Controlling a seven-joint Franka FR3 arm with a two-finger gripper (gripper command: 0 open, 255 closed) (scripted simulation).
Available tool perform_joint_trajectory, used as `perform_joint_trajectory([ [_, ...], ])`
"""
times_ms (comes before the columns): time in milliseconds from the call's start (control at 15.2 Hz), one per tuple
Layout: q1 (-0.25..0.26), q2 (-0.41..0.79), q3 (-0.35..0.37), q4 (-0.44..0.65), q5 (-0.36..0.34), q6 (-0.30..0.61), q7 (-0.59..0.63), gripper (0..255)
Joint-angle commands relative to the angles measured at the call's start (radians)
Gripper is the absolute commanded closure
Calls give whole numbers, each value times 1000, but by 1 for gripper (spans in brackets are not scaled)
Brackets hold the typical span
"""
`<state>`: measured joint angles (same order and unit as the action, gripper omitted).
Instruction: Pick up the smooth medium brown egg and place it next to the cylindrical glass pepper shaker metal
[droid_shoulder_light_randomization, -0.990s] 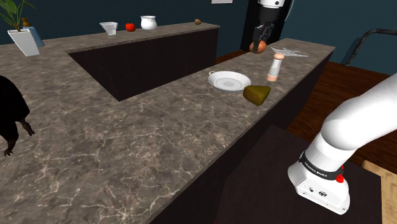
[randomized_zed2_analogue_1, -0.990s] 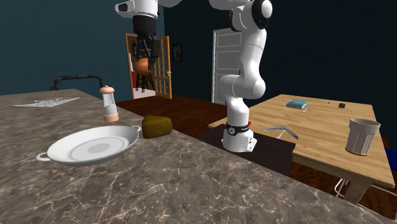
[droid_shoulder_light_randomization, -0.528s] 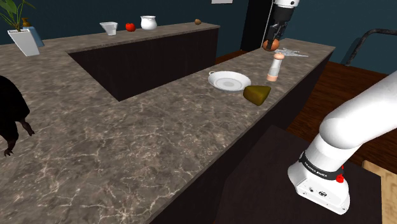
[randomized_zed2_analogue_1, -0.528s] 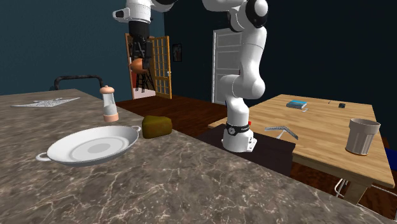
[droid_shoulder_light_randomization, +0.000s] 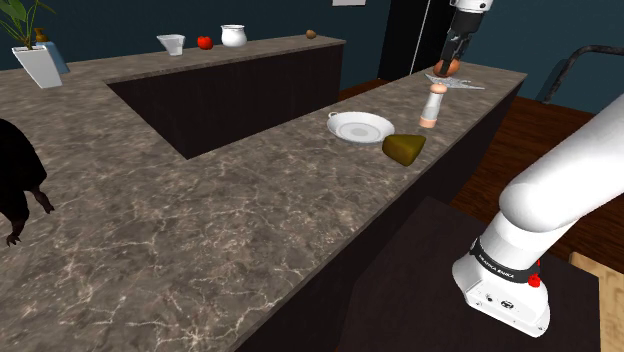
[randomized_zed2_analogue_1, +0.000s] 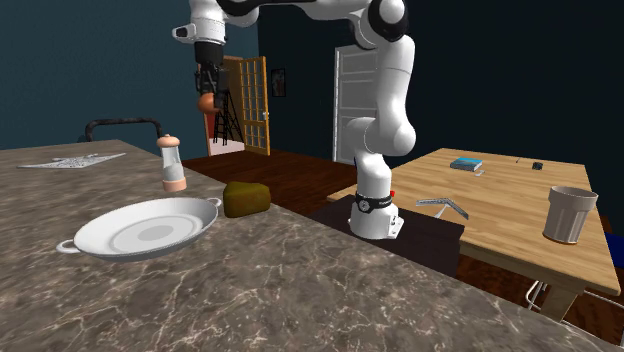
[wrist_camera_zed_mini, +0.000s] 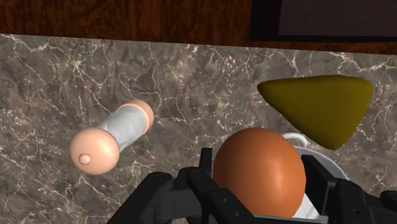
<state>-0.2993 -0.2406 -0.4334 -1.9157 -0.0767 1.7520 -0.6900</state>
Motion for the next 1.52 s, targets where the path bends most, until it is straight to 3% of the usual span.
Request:
perform_joint_trajectory([
  [0,-14,42,-39,42,12,-2,-60,255],
  [528,-98,266,-182,269,131,-37,-307,255],
  [1452,-97,261,-177,75,129,152,-312,255],
])
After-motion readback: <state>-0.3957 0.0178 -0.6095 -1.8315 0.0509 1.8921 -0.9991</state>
